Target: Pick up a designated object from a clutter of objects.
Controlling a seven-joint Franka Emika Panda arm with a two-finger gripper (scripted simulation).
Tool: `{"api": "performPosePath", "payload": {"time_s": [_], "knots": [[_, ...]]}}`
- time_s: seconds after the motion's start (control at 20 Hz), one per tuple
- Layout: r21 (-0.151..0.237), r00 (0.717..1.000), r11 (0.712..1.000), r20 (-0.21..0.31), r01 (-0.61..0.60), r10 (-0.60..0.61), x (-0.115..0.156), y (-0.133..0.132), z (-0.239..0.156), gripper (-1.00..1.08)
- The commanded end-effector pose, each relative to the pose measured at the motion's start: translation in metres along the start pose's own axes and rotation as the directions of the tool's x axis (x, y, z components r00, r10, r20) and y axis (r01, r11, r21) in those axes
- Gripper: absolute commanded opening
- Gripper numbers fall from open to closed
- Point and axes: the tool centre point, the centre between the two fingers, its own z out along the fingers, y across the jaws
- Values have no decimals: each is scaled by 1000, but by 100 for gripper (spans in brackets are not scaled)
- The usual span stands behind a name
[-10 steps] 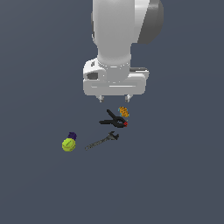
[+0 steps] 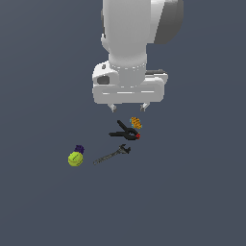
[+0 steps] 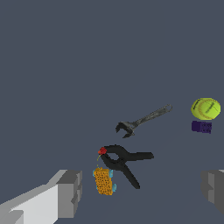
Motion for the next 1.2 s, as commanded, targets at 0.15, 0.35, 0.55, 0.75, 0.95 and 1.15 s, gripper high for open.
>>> {"api": "performPosePath", "payload": {"time_s": [0.15, 0.35, 0.55, 0.75, 0.95, 1.15], "knots": [[7, 1000, 1000, -9, -2, 2, 2, -2, -4, 100], [4, 1000, 1000, -8, 0, 0, 1, -3, 3, 100], [-2, 1000, 1000, -6, 6, -6, -2, -6, 18, 100], [-10, 1000, 1000, -4, 14, -15, -8, -11, 40, 100], [-21, 1000, 999, -1, 28, -28, -19, -17, 70, 100], [-32, 999, 998, 3, 48, -48, -35, -24, 105, 100]]}}
